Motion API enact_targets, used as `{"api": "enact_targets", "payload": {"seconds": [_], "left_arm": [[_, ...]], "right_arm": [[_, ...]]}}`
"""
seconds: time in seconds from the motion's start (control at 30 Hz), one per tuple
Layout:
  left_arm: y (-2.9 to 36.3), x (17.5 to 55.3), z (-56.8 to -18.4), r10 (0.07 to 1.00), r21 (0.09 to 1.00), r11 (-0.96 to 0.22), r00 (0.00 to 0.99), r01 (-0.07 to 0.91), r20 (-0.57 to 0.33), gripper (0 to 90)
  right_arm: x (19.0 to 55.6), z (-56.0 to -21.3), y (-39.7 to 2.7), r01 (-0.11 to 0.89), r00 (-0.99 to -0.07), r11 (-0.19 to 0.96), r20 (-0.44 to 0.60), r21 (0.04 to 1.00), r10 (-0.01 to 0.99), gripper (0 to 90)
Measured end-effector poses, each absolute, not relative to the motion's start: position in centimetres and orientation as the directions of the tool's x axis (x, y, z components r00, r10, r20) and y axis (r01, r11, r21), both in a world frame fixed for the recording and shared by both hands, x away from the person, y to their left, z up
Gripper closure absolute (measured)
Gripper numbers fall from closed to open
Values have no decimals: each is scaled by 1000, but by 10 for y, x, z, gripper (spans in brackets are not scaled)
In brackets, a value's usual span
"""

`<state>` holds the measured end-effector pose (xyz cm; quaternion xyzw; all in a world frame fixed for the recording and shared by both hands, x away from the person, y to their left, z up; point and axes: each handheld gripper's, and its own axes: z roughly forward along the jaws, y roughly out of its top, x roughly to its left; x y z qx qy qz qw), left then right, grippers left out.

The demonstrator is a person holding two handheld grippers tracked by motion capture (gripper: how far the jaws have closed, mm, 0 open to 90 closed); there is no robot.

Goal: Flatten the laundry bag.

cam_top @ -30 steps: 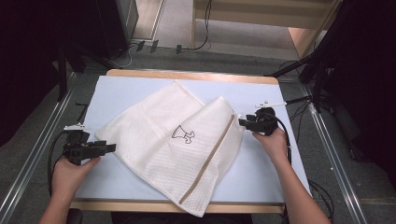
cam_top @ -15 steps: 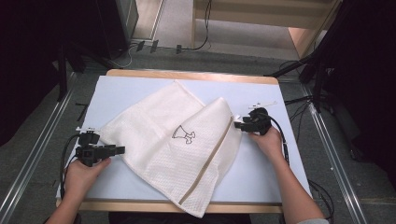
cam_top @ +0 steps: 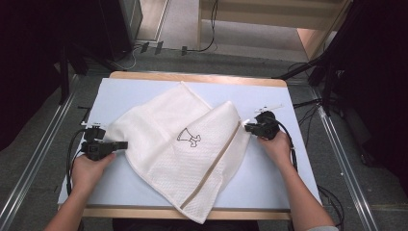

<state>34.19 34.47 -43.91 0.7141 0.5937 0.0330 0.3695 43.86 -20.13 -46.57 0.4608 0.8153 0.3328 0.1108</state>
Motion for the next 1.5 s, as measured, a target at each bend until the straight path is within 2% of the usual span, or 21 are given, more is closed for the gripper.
{"api": "enact_targets", "payload": {"seconds": [0.47, 0.77, 1.03, 1.1, 1.17, 1.23, 1.4, 1.5], "left_arm": [[363, 413, -434, 862, 625, 14, 307, 780, -403, 884], [363, 436, -436, 868, 616, -6, 310, 788, -387, 875], [362, 446, -437, 874, 612, -14, 307, 791, -376, 861], [363, 445, -438, 874, 607, -6, 299, 795, -383, 819], [364, 443, -439, 874, 598, -5, 294, 801, -387, 708], [363, 439, -437, 881, 599, -21, 297, 801, -367, 610], [364, 421, -428, 892, 616, -13, 288, 788, -349, 510], [363, 406, -423, 900, 624, -22, 288, 781, -328, 490]], "right_arm": [[394, -447, -211, 680, -559, 329, 173, 655, 811, 826], [348, -452, -205, 680, -604, 379, 186, 628, 775, 832], [323, -459, -198, 683, -633, 415, 205, 601, 746, 838], [322, -458, -200, 680, -640, 421, 204, 601, 741, 798], [324, -454, -205, 665, -640, 398, 208, 632, 740, 716], [326, -449, -210, 646, -639, 372, 204, 667, 742, 671], [338, -443, -212, 625, -630, 335, 202, 705, 750, 630], [348, -442, -206, 615, -632, 326, 202, 719, 748, 597]]}}
